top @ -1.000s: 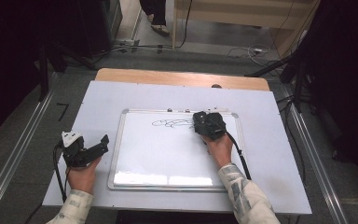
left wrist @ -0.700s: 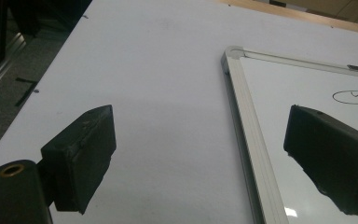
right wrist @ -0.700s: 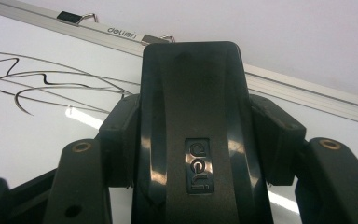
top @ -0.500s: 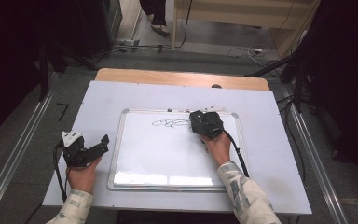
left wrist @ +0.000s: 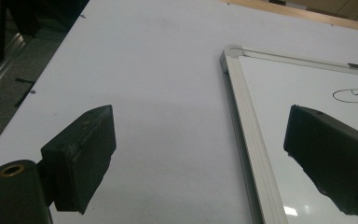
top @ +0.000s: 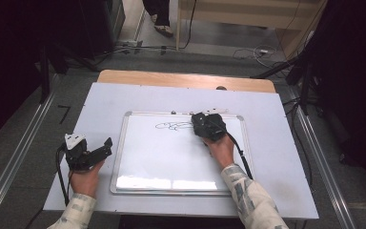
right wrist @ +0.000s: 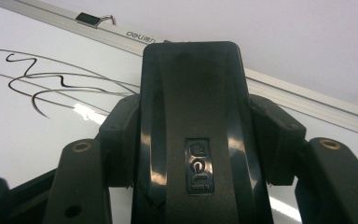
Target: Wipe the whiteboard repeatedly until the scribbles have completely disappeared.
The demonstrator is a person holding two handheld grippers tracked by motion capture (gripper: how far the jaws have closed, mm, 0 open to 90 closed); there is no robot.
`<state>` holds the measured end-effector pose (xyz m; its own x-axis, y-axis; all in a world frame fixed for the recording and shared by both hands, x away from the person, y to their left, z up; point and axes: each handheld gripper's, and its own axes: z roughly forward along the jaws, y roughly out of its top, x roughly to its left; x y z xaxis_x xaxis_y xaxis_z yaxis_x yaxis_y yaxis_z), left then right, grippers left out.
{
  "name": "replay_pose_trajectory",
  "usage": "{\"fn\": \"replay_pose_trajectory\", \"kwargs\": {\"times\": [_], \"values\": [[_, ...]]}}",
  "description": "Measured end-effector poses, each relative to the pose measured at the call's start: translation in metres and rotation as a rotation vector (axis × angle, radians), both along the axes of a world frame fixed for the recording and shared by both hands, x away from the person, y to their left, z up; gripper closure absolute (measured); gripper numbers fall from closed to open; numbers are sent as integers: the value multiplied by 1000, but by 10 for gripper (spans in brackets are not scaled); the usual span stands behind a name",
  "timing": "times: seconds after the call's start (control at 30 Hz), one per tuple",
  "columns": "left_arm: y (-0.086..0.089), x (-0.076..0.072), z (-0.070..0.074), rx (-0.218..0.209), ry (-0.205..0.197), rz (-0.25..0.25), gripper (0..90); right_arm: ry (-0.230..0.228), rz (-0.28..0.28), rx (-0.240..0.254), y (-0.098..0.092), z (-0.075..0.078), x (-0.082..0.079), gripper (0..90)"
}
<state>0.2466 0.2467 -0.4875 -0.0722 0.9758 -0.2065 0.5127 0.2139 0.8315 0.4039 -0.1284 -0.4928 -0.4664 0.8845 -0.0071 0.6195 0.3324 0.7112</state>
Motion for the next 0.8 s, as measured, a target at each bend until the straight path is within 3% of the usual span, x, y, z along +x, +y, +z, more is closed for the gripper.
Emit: {"fn": "replay_pose_trajectory", "kwargs": {"times": [0.8], "values": [[-1, 0, 0, 1, -2, 1, 97, -4, 45, -4, 20, -1, 1, 392]]}}
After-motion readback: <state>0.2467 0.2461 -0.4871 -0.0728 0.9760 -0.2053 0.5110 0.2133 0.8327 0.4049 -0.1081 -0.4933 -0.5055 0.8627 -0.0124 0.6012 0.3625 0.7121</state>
